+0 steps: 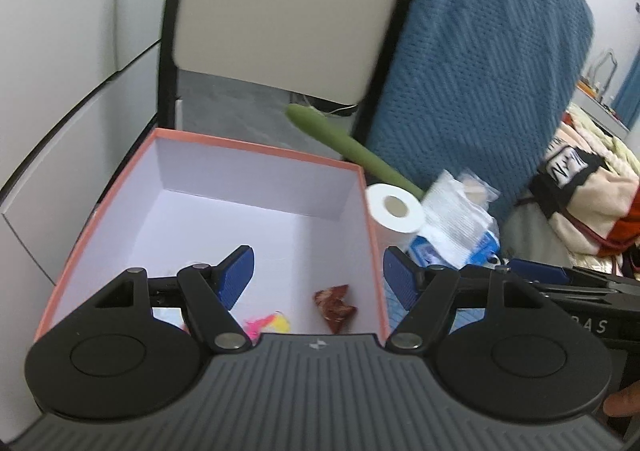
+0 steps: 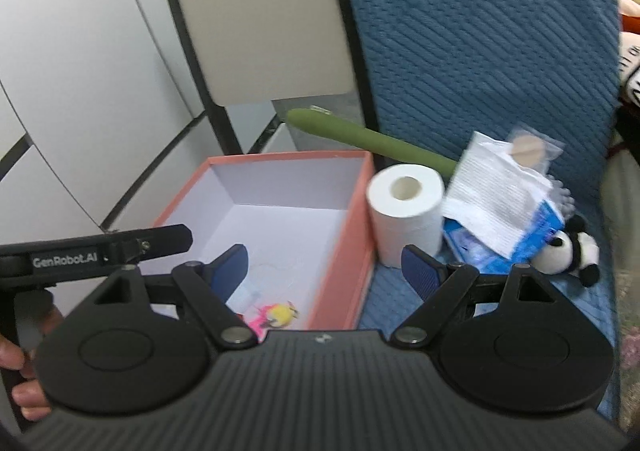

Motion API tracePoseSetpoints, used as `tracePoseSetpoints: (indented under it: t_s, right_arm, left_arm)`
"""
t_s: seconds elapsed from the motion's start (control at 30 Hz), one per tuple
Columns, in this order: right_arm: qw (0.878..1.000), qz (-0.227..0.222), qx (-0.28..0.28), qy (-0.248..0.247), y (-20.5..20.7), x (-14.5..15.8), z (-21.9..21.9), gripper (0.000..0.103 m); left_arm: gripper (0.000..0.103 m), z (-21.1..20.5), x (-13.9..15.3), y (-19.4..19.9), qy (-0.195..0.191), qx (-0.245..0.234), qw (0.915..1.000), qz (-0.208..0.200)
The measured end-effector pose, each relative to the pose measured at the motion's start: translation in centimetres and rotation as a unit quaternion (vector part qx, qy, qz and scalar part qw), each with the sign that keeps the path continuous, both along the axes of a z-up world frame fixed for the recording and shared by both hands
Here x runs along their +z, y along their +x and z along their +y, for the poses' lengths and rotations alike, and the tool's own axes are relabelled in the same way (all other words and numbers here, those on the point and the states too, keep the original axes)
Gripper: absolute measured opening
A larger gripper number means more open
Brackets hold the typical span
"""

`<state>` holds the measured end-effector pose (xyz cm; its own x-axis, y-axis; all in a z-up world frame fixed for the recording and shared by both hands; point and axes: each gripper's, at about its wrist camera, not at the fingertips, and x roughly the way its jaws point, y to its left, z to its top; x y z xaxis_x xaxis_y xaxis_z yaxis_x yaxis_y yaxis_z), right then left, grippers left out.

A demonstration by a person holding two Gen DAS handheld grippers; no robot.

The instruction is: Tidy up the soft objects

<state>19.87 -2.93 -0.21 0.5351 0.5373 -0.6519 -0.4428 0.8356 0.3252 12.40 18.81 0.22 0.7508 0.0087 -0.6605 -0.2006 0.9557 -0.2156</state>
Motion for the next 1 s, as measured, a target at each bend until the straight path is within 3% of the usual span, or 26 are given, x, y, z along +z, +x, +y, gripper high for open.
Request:
tracePoseSetpoints:
  t_s: [0.37,1.0]
  right_arm:
    - [0.999,-0.02,-0.03,-0.02,-1.2,-0.5,-4.6,0.086]
    - [0.997,-0.033,-0.057,-0.037,-3.9,-2.9,-10.4,0.086]
  left_arm:
    - [0.076,-4.2,-1.2,-0.5,-0.022,-0.019,0.9996,-0.006]
    - [0.076,-10.8,-4.0,-1.1,-0.022,-0.055,0.9983,-0.003]
